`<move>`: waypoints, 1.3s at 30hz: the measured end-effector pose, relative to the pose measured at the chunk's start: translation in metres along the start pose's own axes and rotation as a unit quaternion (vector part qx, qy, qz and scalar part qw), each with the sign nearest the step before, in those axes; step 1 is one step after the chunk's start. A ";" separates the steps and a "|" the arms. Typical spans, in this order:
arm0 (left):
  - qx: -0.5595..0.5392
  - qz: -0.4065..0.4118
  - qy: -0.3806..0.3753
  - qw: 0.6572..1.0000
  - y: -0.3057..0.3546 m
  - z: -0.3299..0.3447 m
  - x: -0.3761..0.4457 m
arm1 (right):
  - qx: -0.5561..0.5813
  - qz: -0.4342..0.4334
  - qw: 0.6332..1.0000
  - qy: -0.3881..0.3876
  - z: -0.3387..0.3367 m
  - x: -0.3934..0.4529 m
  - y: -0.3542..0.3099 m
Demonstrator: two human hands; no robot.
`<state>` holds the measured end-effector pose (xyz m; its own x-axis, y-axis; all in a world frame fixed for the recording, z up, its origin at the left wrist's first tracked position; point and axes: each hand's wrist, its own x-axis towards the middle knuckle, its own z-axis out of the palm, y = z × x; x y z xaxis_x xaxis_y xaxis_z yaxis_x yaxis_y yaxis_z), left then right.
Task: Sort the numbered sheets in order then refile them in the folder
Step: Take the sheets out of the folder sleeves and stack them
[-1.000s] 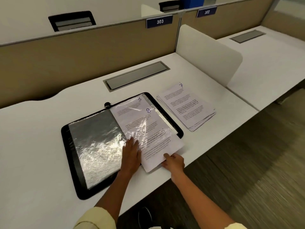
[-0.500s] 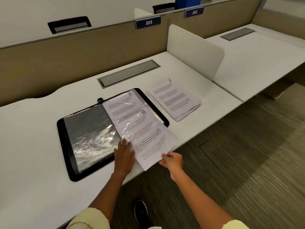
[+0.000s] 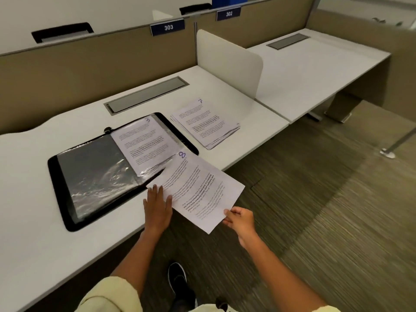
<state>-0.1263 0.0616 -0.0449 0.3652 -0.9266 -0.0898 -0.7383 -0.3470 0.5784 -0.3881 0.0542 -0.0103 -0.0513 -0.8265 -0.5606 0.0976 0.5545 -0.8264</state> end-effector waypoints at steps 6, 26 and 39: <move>0.014 0.016 0.008 1.000 0.020 0.010 -0.003 | 0.047 -0.027 0.998 0.044 -0.041 -0.004 -0.003; 0.051 0.034 0.014 0.998 0.030 0.012 0.134 | 0.141 -0.038 0.983 0.108 0.021 0.113 -0.078; 0.047 0.062 -0.003 0.997 0.025 0.018 0.219 | 0.100 -0.034 0.983 0.153 0.091 0.209 -0.135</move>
<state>-0.0747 -0.1520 -0.0648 0.2649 -0.9639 -0.0281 -0.8276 -0.2423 0.5063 -0.3212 -0.2022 -0.0115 -0.3573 -0.7762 -0.5195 0.2760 0.4437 -0.8526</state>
